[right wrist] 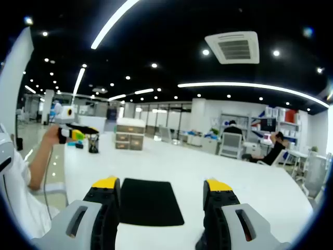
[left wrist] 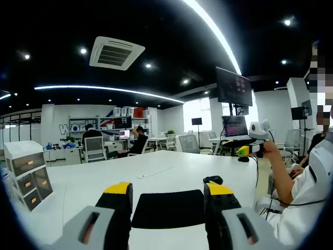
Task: Arrange the mouse and mouse pad neatly on the desk surface
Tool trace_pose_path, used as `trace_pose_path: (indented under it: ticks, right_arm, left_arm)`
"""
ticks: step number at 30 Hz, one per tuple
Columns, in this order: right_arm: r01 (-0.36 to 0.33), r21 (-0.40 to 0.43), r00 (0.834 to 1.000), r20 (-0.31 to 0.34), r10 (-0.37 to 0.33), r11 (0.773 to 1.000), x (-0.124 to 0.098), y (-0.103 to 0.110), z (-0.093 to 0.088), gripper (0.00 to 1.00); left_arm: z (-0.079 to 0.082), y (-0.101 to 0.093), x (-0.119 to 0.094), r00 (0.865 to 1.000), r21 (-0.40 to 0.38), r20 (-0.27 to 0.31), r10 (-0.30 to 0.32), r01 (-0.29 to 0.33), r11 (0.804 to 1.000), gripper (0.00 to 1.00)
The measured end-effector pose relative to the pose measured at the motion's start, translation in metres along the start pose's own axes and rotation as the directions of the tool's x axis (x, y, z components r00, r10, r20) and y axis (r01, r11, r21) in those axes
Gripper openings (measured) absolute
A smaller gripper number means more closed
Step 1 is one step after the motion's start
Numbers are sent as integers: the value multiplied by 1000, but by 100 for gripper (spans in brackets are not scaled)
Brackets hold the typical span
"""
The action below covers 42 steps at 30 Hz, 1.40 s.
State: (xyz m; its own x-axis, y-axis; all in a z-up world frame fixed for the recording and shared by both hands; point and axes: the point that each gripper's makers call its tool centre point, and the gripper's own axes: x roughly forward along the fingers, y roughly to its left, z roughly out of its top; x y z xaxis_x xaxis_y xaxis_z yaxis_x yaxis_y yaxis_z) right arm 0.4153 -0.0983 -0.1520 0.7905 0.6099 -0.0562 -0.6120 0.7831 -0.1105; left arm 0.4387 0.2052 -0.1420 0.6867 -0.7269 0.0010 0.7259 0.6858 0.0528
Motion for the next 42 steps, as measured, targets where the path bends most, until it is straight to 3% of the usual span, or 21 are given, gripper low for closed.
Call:
trace_pose_path:
  ticks: [29, 42]
  right_arm:
    - [-12, -12, 1000, -6, 12, 1000, 1, 3, -1, 62]
    - [-51, -39, 998, -39, 50, 998, 10, 16, -8, 62]
  left_arm:
    - [0, -3, -2, 1000, 6, 3, -4, 4, 1000, 55]
    - [0, -1, -2, 1000, 7, 1, -2, 2, 1000, 55]
